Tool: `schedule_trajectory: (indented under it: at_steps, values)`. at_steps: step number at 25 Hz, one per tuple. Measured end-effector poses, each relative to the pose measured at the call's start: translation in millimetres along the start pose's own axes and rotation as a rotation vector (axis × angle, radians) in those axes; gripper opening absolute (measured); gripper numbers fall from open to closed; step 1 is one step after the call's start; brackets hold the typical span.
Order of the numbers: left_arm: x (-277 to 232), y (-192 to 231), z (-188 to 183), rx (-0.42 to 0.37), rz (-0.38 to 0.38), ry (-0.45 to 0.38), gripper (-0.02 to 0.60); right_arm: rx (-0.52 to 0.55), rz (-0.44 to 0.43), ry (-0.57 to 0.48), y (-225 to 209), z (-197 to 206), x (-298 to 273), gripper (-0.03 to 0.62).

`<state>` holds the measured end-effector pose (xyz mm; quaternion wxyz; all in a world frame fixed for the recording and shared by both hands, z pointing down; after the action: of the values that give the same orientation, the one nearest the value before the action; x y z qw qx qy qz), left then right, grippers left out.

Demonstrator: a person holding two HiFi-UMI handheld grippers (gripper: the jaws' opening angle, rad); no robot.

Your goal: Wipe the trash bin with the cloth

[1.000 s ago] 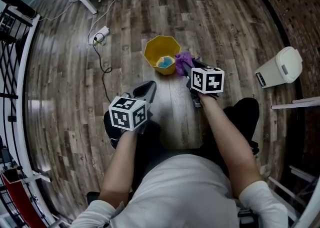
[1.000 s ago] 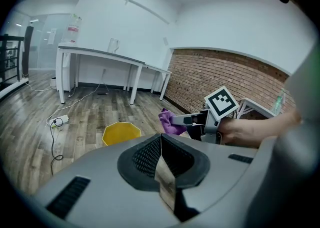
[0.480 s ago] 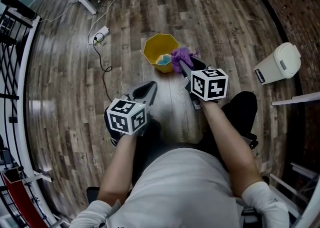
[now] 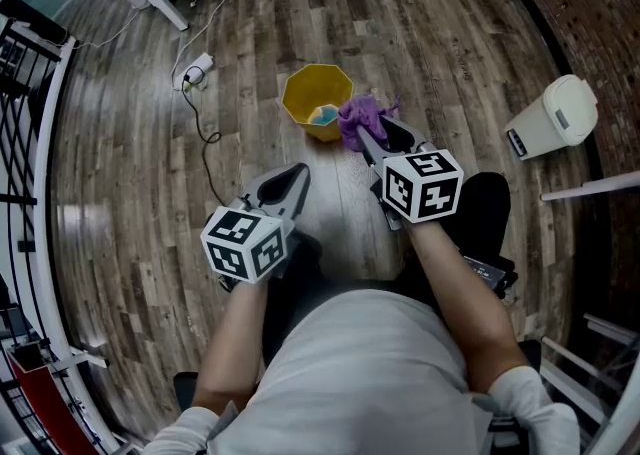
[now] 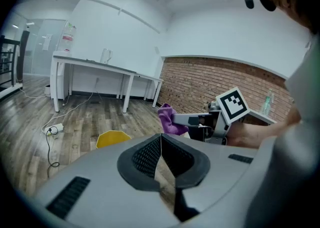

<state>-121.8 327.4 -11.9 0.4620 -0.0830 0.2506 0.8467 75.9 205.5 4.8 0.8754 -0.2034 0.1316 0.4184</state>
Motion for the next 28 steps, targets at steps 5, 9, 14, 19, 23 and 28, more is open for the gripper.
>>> schedule_trajectory:
  at_steps: [5, 9, 14, 19, 23, 28]
  values:
    - [9, -5, -5, -0.007, 0.01, -0.005, 0.006, -0.011, -0.002, -0.025, 17, -1, 15, 0.141]
    - [20, -14, -7, -0.024, 0.011, -0.032, 0.006, 0.003, -0.003, -0.046, 32, 4, 33, 0.141]
    - [33, -33, 7, -0.024, 0.026, -0.037, 0.006, -0.016, 0.026, -0.051, 35, 18, 56, 0.141]
    - [49, -44, 18, -0.021, 0.031, -0.048, 0.006, -0.022, 0.01, -0.058, 46, 23, 76, 0.141]
    - [57, -48, 20, -0.018, 0.031, -0.063, 0.006, -0.022, -0.015, -0.052, 56, 29, 88, 0.141]
    - [59, -59, 10, -0.044, 0.042, -0.085, 0.006, -0.016, -0.026, -0.046, 57, 31, 98, 0.14]
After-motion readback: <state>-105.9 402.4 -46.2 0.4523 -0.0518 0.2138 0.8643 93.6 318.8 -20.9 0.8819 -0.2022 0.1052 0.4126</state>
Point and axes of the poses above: the fingertips, and each gripper's own axes: x backward along the fingers, y to its left, z out of its underside, the point moved 10 cm from there along x, backward along the fingers, and after that the axes turned 9 degrees about z, right-handed, at the moved point
